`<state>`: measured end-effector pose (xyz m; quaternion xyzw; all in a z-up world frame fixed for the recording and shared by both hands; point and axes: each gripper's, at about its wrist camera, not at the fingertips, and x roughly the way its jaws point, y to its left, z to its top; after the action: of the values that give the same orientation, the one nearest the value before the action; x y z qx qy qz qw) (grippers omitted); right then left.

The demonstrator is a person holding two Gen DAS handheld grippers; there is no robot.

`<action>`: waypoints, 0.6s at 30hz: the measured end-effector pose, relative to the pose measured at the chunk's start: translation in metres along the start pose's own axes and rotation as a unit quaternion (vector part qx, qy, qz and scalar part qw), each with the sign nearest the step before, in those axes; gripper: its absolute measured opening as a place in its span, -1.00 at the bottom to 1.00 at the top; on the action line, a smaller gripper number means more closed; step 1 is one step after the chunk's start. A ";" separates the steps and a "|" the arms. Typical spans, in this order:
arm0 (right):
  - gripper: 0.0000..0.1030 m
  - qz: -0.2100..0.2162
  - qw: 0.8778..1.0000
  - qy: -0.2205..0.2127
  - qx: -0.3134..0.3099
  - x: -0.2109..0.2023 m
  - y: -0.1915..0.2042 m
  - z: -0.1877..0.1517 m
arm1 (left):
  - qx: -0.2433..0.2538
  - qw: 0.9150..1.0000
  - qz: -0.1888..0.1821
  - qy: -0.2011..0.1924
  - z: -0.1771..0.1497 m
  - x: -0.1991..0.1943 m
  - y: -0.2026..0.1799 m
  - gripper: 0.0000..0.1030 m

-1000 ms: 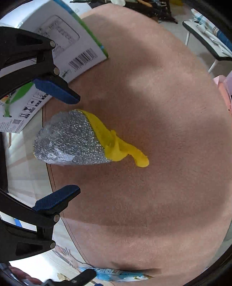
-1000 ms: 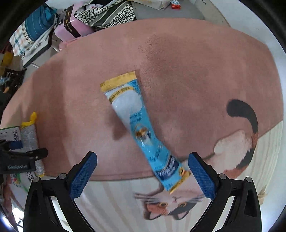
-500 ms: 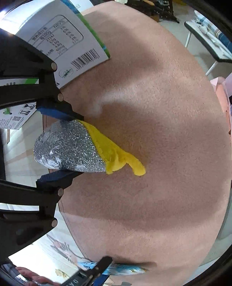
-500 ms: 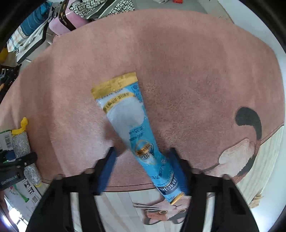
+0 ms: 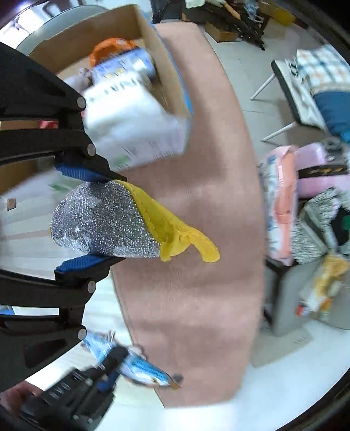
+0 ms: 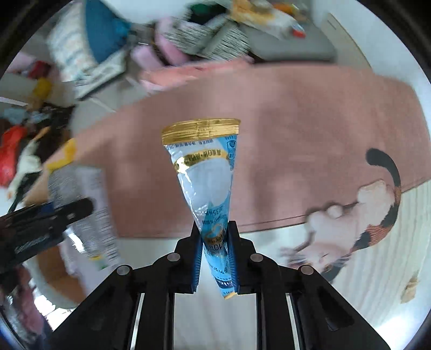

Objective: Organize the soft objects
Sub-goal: 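Grasp the silver scrubber with the left tool while the right tool grasps the blue tube snack, then carry the scrubber and tube snack into the box and release them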

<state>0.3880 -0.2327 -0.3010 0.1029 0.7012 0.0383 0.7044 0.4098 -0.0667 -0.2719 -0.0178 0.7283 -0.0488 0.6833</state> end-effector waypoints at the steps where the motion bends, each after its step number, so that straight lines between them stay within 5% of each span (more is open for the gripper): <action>1: -0.64 0.010 1.000 -0.008 -0.010 -0.010 0.019 -0.007 | -0.004 1.000 0.002 -0.016 -0.012 -0.010 0.004 -0.15; 10: -0.65 0.060 0.993 -0.037 -0.093 -0.068 0.148 -0.087 | -0.035 0.990 0.043 -0.129 -0.120 -0.097 0.118 -0.15; 18: -0.65 0.049 0.989 -0.025 -0.136 -0.070 0.238 -0.117 | -0.059 0.980 0.050 -0.182 -0.153 -0.128 0.172 -0.15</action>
<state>0.2921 -0.0037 -0.1849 0.0417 0.6660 0.1654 0.7262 0.2723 0.1236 -0.1520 -0.0298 0.5937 0.0323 0.8035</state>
